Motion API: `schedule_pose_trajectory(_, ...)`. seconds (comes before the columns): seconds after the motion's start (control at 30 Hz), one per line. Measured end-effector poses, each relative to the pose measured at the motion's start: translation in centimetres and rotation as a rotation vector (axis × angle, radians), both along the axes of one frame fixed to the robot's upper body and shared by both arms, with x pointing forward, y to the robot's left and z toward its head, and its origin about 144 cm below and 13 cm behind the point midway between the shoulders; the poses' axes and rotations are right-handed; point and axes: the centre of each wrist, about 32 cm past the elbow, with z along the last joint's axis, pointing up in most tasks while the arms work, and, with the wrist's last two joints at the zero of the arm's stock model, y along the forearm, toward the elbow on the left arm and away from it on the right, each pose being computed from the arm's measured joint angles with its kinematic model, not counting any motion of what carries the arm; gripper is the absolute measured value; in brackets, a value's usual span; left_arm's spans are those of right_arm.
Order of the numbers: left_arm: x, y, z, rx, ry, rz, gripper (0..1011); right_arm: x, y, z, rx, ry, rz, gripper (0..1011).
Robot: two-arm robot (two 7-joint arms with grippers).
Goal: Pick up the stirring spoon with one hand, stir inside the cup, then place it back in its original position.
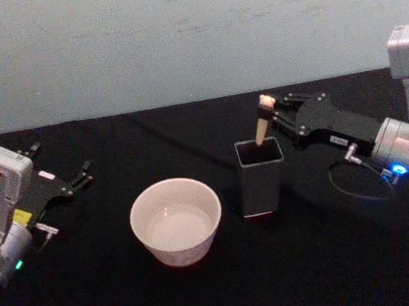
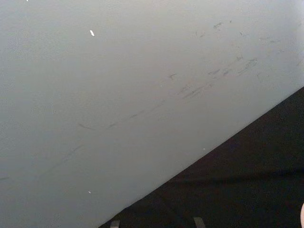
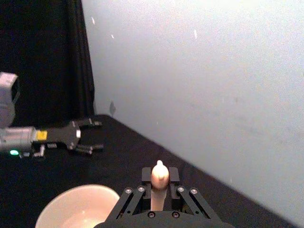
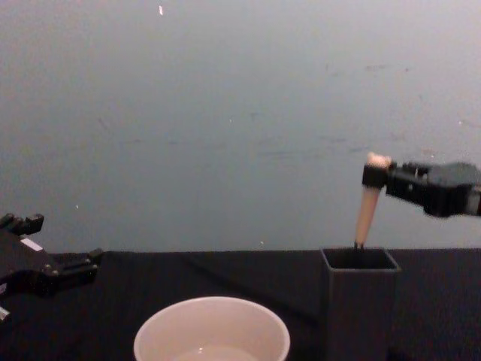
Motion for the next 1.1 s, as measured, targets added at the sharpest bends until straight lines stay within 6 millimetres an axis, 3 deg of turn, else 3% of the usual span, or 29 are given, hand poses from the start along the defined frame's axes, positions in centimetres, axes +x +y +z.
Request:
schedule_pose_trajectory(0.4, 0.0, 0.0, 0.0, 0.0, 0.0, 0.0, 1001, -1.0, -0.7, 3.5, 0.052, -0.169, -0.013, 205)
schedule_pose_trajectory(0.6, 0.0, 0.0, 0.0, 0.0, 0.0, 0.0, 1001, -1.0, -0.5, 4.1, 0.08, -0.208, -0.032, 205)
schedule_pose_trajectory(1.1, 0.0, 0.0, 0.0, 0.0, 0.0, 0.0, 1001, 0.3, 3.5, 3.7, 0.049, -0.241, 0.069, 205)
